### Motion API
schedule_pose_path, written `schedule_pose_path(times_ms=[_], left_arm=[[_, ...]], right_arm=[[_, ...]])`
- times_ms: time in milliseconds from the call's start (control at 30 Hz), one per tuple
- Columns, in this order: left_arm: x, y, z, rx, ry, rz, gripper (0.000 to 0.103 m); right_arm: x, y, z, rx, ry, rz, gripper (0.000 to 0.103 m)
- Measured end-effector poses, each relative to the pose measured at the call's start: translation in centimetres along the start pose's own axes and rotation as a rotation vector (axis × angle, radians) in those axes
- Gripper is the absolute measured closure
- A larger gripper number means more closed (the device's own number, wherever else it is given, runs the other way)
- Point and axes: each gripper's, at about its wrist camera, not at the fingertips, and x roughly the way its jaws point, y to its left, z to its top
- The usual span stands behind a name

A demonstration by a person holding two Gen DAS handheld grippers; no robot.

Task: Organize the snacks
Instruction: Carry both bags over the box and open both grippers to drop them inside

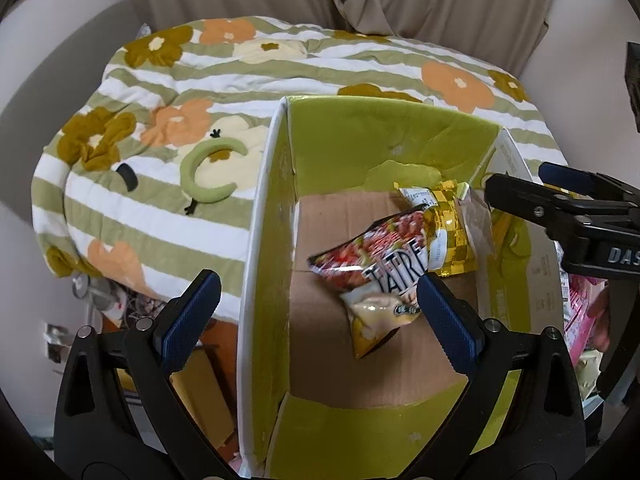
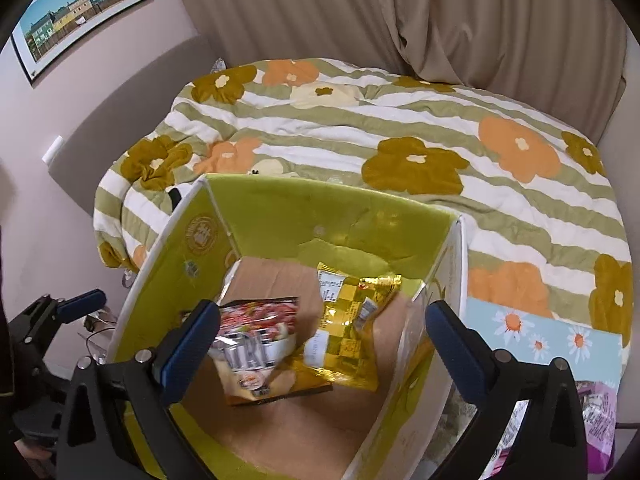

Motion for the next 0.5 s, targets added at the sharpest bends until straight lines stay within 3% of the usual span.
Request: schedule_pose_path(times_ms=[300,500], left_arm=[[-3.4,-0.1,-0.1,0.017,-0.049,-0.014,0.005],[-6.4,-1.5,-0.3,0.063,-0.1,-0.065,0.005]], right_arm=[[-4.7,0.6,-0.9,0.014,-0.079,-0.028,0.001],[-9.3,0.6,-2.5,0.073,-0.156,-0.044,0.001]])
